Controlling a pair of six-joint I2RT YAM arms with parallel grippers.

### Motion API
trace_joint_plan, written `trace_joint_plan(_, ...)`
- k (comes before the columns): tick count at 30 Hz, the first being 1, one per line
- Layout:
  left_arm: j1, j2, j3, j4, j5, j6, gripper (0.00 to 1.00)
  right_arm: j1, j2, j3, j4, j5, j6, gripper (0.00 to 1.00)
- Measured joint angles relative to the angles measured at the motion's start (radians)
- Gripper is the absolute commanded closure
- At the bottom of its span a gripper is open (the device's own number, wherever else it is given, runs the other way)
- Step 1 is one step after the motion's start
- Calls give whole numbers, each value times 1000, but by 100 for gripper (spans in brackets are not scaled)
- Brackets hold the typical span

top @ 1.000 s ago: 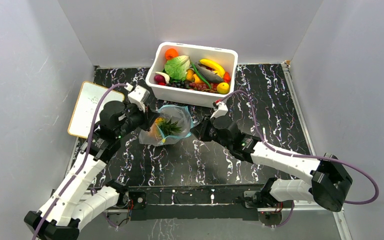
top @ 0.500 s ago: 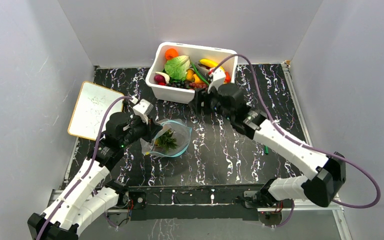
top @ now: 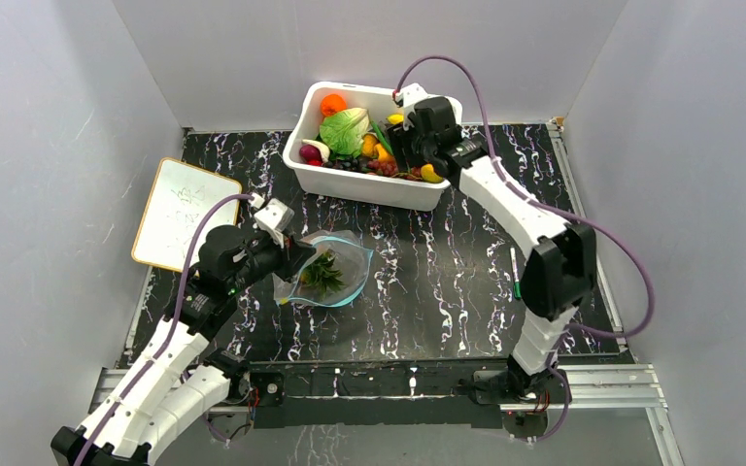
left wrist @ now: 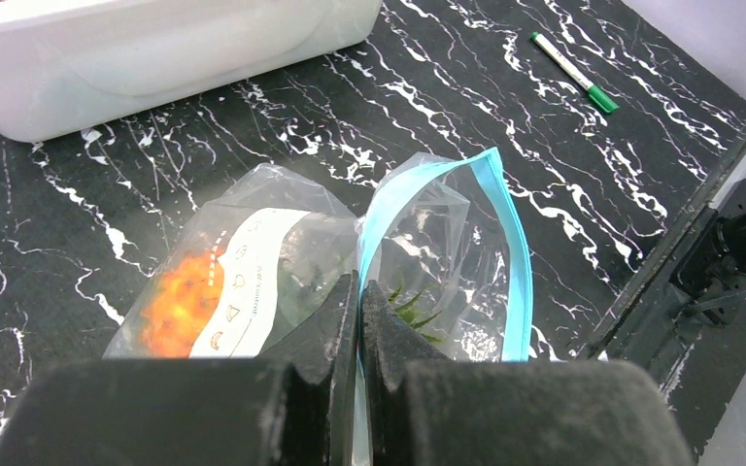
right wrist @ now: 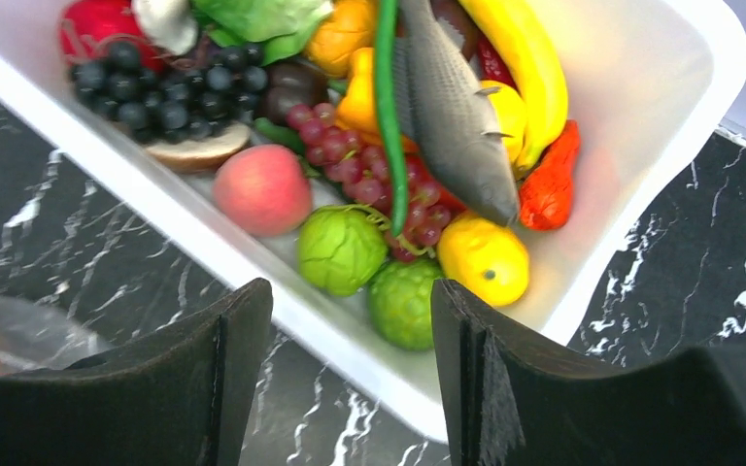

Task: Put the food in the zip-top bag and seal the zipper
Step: Pick up the fake fish from the bin.

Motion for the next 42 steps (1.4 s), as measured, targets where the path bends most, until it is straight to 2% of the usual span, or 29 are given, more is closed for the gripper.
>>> trace_joint_plan(4, 0, 6, -3, 11, 36, -6, 100, -39, 148, 143, -73, 1, -52, 37)
trace_joint_plan(8, 0, 17, -6, 13, 53, -7, 100, -51, 261, 242, -117, 23, -95, 42)
trace_joint_plan(16, 0, 5, -16, 18, 57, -7, 100, -81, 479, 447, -151, 74, -186, 39)
trace_joint_plan(21, 0, 10, -16, 18, 56, -6, 100, -111, 519, 457, -150, 56, -242, 33)
trace_joint_plan(23, 0, 9, -16, 18, 56, -6, 100, -118, 531, 458, -142, 60, -265, 33)
trace_joint_plan(27, 0, 10, -16, 18, 48, -6, 100, -120, 573, 458, -112, 74, -306, 41)
trace_joint_plan(31, 0, 10, -16, 18, 44, -6, 100, -120, 608, 460, -90, 80, -333, 56)
trace_joint_plan(42, 0, 10, -16, 18, 16, -3, 100, -121, 605, 461, -84, 72, -361, 69)
